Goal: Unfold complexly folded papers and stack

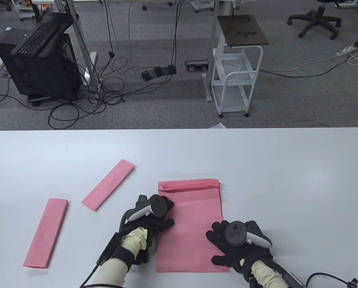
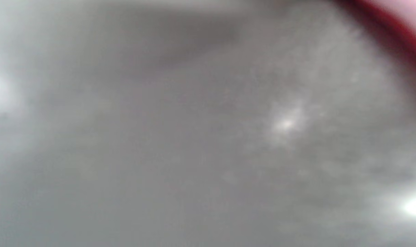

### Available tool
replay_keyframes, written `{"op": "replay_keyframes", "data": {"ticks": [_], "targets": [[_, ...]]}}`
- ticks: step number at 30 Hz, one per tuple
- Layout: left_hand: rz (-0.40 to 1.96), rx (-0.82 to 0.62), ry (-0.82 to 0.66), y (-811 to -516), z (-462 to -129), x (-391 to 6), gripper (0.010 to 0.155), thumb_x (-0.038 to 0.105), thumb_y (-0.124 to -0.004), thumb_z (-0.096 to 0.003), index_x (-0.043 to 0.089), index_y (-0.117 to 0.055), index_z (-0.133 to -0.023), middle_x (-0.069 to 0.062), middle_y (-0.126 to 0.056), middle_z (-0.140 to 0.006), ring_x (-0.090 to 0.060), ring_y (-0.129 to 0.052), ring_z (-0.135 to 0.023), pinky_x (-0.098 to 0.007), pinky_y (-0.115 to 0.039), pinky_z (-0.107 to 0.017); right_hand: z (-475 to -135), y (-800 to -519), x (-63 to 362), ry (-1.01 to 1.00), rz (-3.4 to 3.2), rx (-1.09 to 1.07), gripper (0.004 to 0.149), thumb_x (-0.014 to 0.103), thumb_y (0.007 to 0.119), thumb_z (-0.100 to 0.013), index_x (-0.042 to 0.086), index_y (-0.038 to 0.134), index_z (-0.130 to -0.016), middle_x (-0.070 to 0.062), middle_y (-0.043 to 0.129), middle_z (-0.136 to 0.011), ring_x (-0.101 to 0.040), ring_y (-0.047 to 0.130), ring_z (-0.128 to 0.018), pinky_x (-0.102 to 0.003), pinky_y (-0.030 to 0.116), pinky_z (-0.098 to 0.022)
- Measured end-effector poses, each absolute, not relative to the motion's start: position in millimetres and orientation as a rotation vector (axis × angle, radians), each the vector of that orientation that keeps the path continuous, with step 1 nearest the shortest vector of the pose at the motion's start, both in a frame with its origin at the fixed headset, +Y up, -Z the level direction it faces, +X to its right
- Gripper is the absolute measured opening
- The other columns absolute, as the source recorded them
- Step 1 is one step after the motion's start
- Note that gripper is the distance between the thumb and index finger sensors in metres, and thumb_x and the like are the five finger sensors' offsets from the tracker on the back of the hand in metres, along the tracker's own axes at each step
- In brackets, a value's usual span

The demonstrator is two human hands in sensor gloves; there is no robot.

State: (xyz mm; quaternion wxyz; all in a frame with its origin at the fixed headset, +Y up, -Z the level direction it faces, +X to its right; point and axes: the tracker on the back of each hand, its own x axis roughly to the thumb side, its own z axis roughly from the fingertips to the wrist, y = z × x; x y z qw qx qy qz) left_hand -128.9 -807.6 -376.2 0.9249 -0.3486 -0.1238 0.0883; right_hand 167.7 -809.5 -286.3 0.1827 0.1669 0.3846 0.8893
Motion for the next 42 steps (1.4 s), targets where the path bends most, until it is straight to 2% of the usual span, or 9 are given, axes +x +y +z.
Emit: {"op": "replay_keyframes", "data": {"ticks": [4, 9, 11, 13, 17, 23, 28, 38, 42], "targets": [[0.154, -0.731, -0.250, -795.2, -371.1, -117.5, 0.068, 0.057, -0.046, -0.0554, 0.040, 0.000, -0.103, 0.015, 0.016, -0.108, -0.019, 0.015, -0.106, -0.056, 0.009, -0.068, -286.5, -809.6, 167.8, 1.085, 2.510, 0.470, 0.073, 0.056, 0.062, -0.051, 0.051, 0.009, -0.101, 0.028, -0.015, -0.105, 0.000, -0.026, -0.093, -0.043, -0.024, -0.060], [-0.054, -0.645, -0.591, -784.0, -336.2, -73.3, 0.070, 0.058, -0.047, -0.0549, 0.042, 0.002, -0.103, 0.013, 0.020, -0.107, -0.020, 0.017, -0.105, -0.054, 0.007, -0.072, -286.7, -809.6, 167.8, 1.087, 2.509, 0.471, 0.073, 0.056, 0.062, -0.051, 0.051, 0.009, -0.101, 0.028, -0.015, -0.105, -0.001, -0.026, -0.093, -0.043, -0.024, -0.060], [-0.093, -0.679, -0.624, -788.4, -333.1, -63.1, 0.070, 0.058, -0.046, -0.0549, 0.041, 0.003, -0.102, 0.013, 0.020, -0.107, -0.020, 0.017, -0.105, -0.054, 0.007, -0.072, -286.8, -809.6, 167.9, 1.087, 2.508, 0.471, 0.073, 0.056, 0.062, -0.051, 0.051, 0.009, -0.101, 0.028, -0.015, -0.105, 0.000, -0.026, -0.093, -0.043, -0.024, -0.060], [-0.073, -0.649, -0.597, -792.5, -339.0, -59.4, 0.069, 0.058, -0.044, -0.0545, 0.039, 0.000, -0.104, 0.012, 0.010, -0.112, -0.021, 0.009, -0.109, -0.055, 0.007, -0.071, -286.9, -809.4, 168.0, 1.085, 2.507, 0.470, 0.073, 0.056, 0.062, -0.051, 0.051, 0.010, -0.101, 0.028, -0.015, -0.106, 0.000, -0.026, -0.093, -0.043, -0.024, -0.060], [-0.035, -0.662, -0.519, -801.7, -365.5, -62.7, 0.067, 0.061, -0.040, -0.0535, 0.042, 0.003, -0.101, 0.016, 0.016, -0.109, -0.017, 0.012, -0.109, -0.055, 0.007, -0.072, -286.9, -809.6, 167.9, 1.086, 2.507, 0.470, 0.073, 0.056, 0.062, -0.051, 0.051, 0.010, -0.101, 0.028, -0.015, -0.106, -0.001, -0.026, -0.093, -0.043, -0.024, -0.060], [0.078, -0.660, -0.247, -801.5, -421.3, -91.3, 0.065, 0.061, -0.041, -0.0523, 0.045, 0.000, -0.100, 0.023, 0.013, -0.108, -0.009, 0.010, -0.109, -0.052, 0.008, -0.073, -286.8, -809.6, 168.1, 1.083, 2.513, 0.467, 0.073, 0.056, 0.062, -0.050, 0.051, 0.010, -0.101, 0.028, -0.015, -0.105, 0.000, -0.025, -0.094, -0.043, -0.023, -0.060], [0.163, -0.659, -0.105, -801.3, -442.7, -113.4, 0.064, 0.060, -0.042, -0.0530, 0.047, -0.002, -0.100, 0.026, 0.014, -0.108, -0.006, 0.012, -0.109, -0.052, 0.009, -0.073, -286.8, -809.8, 168.1, 1.084, 2.513, 0.467, 0.073, 0.056, 0.062, -0.050, 0.051, 0.009, -0.101, 0.028, -0.015, -0.105, 0.000, -0.026, -0.093, -0.043, -0.024, -0.060], [0.252, -0.681, -0.115, -797.1, -442.0, -114.7, 0.064, 0.055, -0.047, -0.0555, 0.044, -0.006, -0.103, 0.022, 0.012, -0.109, -0.010, 0.013, -0.108, -0.051, 0.007, -0.073, -285.7, -805.7, 165.8, 1.008, 2.560, 0.483, 0.073, 0.055, 0.063, -0.050, 0.048, 0.014, -0.103, 0.023, -0.009, -0.109, -0.006, -0.020, -0.097, -0.047, -0.018, -0.064], [0.293, -0.613, -0.133, -788.2, -438.2, -125.0, 0.067, 0.056, -0.050, -0.0553, 0.046, -0.003, -0.102, 0.023, 0.020, -0.105, -0.011, 0.021, -0.103, -0.051, 0.011, -0.071, -284.9, -800.6, 165.5, 0.930, 2.567, 0.494, 0.071, 0.053, 0.064, -0.050, 0.043, 0.021, -0.107, 0.018, -0.002, -0.113, -0.009, -0.015, -0.100, -0.048, -0.015, -0.065]]}}
